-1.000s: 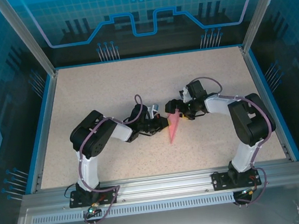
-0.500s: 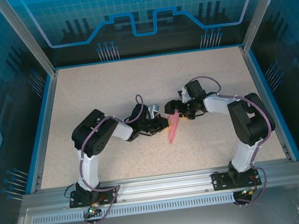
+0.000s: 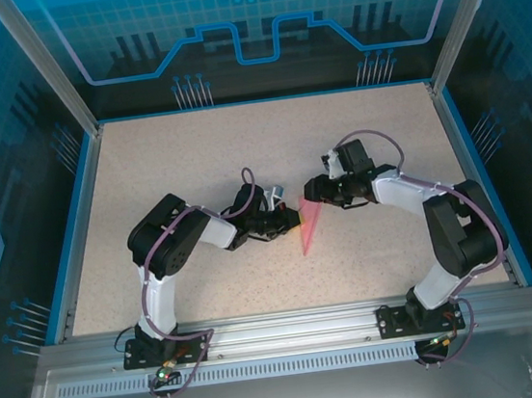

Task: Fold a paper plane with a square sheet of paper (fold left side to right side)

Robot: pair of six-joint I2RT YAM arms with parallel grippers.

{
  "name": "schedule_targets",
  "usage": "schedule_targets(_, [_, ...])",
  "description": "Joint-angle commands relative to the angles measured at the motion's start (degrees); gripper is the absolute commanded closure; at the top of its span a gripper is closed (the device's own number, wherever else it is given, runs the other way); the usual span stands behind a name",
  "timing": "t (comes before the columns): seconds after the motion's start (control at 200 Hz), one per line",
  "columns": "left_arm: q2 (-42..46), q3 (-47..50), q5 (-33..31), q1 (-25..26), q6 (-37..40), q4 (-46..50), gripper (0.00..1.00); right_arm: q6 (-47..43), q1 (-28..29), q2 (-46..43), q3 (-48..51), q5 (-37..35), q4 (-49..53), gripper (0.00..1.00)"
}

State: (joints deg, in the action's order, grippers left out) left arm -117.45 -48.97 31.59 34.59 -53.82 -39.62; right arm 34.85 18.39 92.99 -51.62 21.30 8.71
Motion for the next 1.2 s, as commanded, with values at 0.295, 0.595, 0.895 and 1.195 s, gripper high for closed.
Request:
schedule_targets(0.295, [-2.6,-2.6,-0.1,-0.4,3.0,6.0,0.98,-0.4,2.5,6.9,-2.4,0.9,0.8,0.68])
schedule_targets(0.595, [-3.2,-3.8,0.1,-0.5,3.6,8.1,0.98,-2.3,2.4,8.3,-3.3,-1.6,3.8,0.69])
schedule_targets(0.895, [-3.8,-4.3,-0.1,-0.5,3.2,9.3,0.99,-3.4,2.4,9.8,-3.7,-2.8,4.5,0.69])
schedule_targets(1.195, [-3.6,-3.8,0.1,-0.4,3.2,8.7,0.98,-3.6,2.3,11.3,-3.5,-3.6,6.0,0.69])
